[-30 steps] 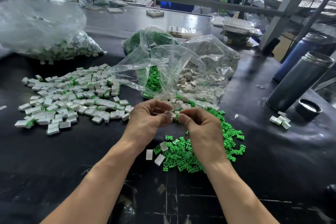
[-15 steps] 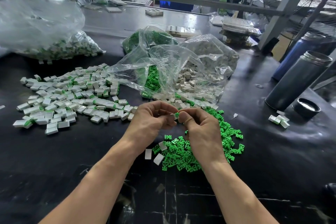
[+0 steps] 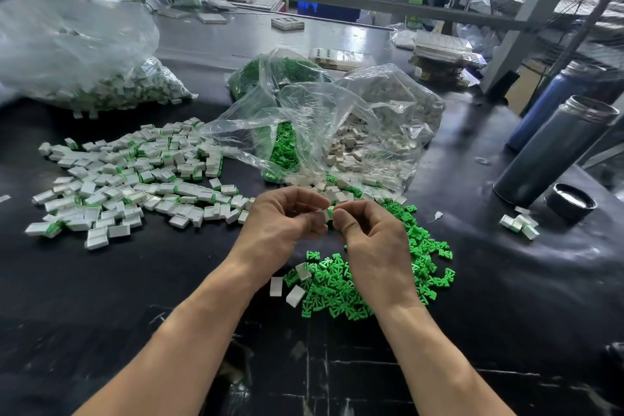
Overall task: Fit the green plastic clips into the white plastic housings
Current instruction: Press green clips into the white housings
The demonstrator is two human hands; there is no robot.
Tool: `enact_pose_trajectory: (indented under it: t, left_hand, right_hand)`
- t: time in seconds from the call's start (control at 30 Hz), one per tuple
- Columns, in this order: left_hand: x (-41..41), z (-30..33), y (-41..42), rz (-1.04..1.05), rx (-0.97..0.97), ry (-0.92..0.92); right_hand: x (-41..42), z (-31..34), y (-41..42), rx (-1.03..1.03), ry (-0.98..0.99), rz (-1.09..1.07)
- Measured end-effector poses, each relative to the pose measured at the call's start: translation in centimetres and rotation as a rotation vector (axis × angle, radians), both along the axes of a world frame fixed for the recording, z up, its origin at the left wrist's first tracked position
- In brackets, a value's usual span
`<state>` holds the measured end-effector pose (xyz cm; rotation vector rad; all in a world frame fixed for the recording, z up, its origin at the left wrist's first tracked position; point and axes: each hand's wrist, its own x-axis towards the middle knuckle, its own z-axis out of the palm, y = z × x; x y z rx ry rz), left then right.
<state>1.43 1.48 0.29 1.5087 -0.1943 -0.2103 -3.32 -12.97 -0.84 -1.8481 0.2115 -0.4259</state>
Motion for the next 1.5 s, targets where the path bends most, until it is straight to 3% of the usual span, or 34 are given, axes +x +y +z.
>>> enact_pose_trajectory:
  t: [0.13, 0.33, 0.53, 1.0, 1.5]
  left_hand:
    - [0.0, 0.0, -0.2, 0.025, -0.011, 0.014]
    - [-0.3, 0.0, -0.2, 0.001, -0.01, 0.1]
    - [-0.2, 0.2, -0.3, -0.006, -0.03, 0.056]
    - [-0.6, 0.1, 0.1, -0.015, 0.198, -0.081]
    - [-0.4, 0.0, 0.4, -0.081, 0.274, -0.135]
  right_hand:
    - [0.1, -0.1, -0.1, -0.038, 0.018, -0.004]
    - [0.1, -0.3, -0.1, 0.027, 0.045, 0.022]
    - [0.1, -0.2, -0.3, 0.157, 0.064, 0.006]
    - [-0.7, 0.3, -1.1, -0.218, 0.066, 0.061]
    - [-0.8, 0.2, -1.2, -0.208, 0.105, 0.096]
